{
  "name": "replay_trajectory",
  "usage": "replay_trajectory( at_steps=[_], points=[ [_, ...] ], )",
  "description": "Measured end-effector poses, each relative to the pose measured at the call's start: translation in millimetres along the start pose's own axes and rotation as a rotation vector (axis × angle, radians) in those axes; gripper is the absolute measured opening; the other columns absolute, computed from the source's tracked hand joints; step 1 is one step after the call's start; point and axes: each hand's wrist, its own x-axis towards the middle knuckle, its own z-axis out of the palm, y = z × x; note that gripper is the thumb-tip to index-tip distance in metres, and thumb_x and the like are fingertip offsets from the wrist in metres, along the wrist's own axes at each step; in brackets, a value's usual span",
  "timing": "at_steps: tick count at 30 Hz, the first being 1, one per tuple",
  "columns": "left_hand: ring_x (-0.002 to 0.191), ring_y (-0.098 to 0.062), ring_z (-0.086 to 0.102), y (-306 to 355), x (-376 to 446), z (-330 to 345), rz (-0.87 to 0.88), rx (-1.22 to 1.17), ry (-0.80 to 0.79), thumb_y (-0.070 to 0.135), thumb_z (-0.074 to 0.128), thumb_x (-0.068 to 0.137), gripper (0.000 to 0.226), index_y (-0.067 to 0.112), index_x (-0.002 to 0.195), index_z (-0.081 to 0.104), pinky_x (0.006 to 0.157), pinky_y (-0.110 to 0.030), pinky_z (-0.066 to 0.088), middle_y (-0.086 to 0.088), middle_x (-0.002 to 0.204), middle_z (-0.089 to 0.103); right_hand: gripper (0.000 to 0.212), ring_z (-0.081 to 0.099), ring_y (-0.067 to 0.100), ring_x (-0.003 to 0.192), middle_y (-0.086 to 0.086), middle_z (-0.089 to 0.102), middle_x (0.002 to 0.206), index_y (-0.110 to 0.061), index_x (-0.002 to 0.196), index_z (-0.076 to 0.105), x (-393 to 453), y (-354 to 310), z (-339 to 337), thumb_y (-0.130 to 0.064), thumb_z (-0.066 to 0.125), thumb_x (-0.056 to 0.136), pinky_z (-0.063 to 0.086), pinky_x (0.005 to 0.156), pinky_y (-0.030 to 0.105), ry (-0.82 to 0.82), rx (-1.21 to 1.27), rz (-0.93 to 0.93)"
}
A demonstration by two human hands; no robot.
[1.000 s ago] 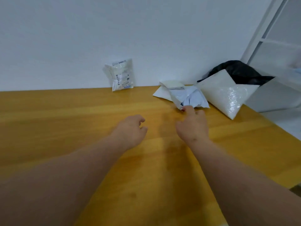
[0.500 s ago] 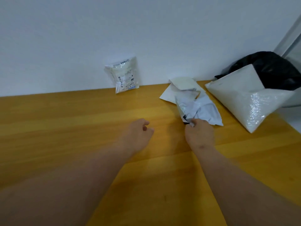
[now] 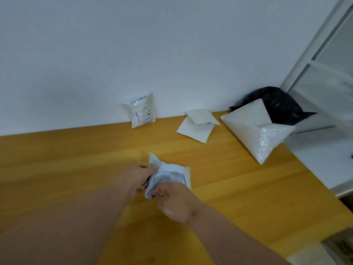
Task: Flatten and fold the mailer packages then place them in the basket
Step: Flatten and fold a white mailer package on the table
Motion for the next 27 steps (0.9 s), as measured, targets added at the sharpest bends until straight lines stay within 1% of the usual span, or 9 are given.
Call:
replay_trajectory(
  at_steps=[5,7,9,13,16,19,22,24,27],
  points=[
    [0.077,-0.029,0.057,-27,2,-29,-0.036,0.044,0.065,0.018,0.071,0.088,0.019,0.002,0.086,0.059,0.073,-0.042,0.051,-0.017,0.09,0.063,0.035,0.058,0.029,0.115,0.008,0.064,0.112,-0.012,0.124,0.065,1,-31,22,-0.007,0.054,0.09,0.046,0.096,0.034,-0.228,-0.062,0.074],
    [0.068,-0.025,0.05,-40,6,-42,0.018,0.148,0.125,0.006,0.065,0.083,0.01,0.005,0.081,0.055,0.061,-0.037,0.042,-0.016,0.081,0.057,0.029,0.065,0.028,0.099,0.001,0.062,0.096,-0.012,0.116,0.067,1,-35,26,-0.011,0.057,0.09,0.05,0.088,0.035,-0.291,0.01,0.128],
    [0.061,-0.025,0.051,-52,6,-53,0.093,0.241,0.146,0.006,0.062,0.082,0.012,0.008,0.086,0.052,0.053,-0.036,0.042,-0.011,0.075,0.057,0.018,0.064,0.022,0.079,-0.001,0.064,0.085,-0.014,0.103,0.066,1,-37,23,-0.017,0.054,0.089,0.054,0.08,0.039,-0.111,0.18,0.187],
    [0.08,-0.026,0.063,-67,3,-65,0.212,0.289,0.238,0.007,0.058,0.092,0.049,0.017,0.135,0.036,0.065,-0.04,0.053,-0.011,0.092,0.062,0.028,0.054,0.017,0.106,-0.004,0.058,0.117,-0.023,0.122,0.054,16,-23,29,-0.029,0.045,0.096,0.047,0.091,0.035,0.423,-0.135,0.134],
    [0.12,-0.029,0.045,-85,0,-65,0.47,0.592,0.391,0.009,0.05,0.095,0.055,0.018,0.145,0.029,0.094,-0.044,0.048,-0.012,0.136,0.043,0.051,0.026,0.022,0.141,0.0,0.03,0.154,-0.021,0.149,0.03,23,-15,66,-0.04,0.024,0.102,0.027,0.114,0.035,0.299,-0.343,0.045],
    [0.129,-0.033,0.046,-104,-4,-59,0.808,0.868,0.321,0.025,0.036,0.097,0.044,0.006,0.134,0.05,0.1,-0.048,0.048,-0.014,0.139,0.047,0.1,-0.008,0.017,0.151,-0.002,-0.007,0.165,-0.021,0.156,0.007,25,-10,96,-0.066,-0.028,0.075,0.0,0.121,0.036,0.249,-0.329,0.063],
    [0.147,-0.03,0.025,-126,6,-54,0.848,1.029,0.134,0.062,0.0,0.097,0.087,0.0,0.149,0.032,0.121,-0.031,0.018,-0.013,0.158,0.025,0.102,-0.016,0.02,0.15,0.0,-0.02,0.16,-0.016,0.157,0.0,29,7,113,-0.059,-0.037,0.072,-0.008,0.119,0.036,0.339,-0.394,0.066],
    [0.148,-0.012,-0.018,-140,11,-56,0.742,1.055,0.066,0.078,-0.028,0.072,0.102,0.018,0.152,-0.007,0.118,-0.019,-0.011,0.009,0.157,-0.018,0.084,-0.004,0.021,0.151,0.004,-0.009,0.161,-0.01,0.156,0.01,29,22,119,-0.052,-0.022,0.091,0.0,0.122,0.036,0.443,-0.457,0.072],
    [0.142,-0.006,-0.03,-155,15,-55,0.696,1.094,0.043,0.08,-0.033,0.065,0.1,0.026,0.148,-0.016,0.111,-0.017,-0.024,0.012,0.155,-0.026,0.078,0.024,0.022,0.147,0.01,0.023,0.16,-0.006,0.149,0.032,30,36,127,-0.053,-0.002,0.098,0.014,0.113,0.037,0.369,-0.455,0.17]
  ],
)
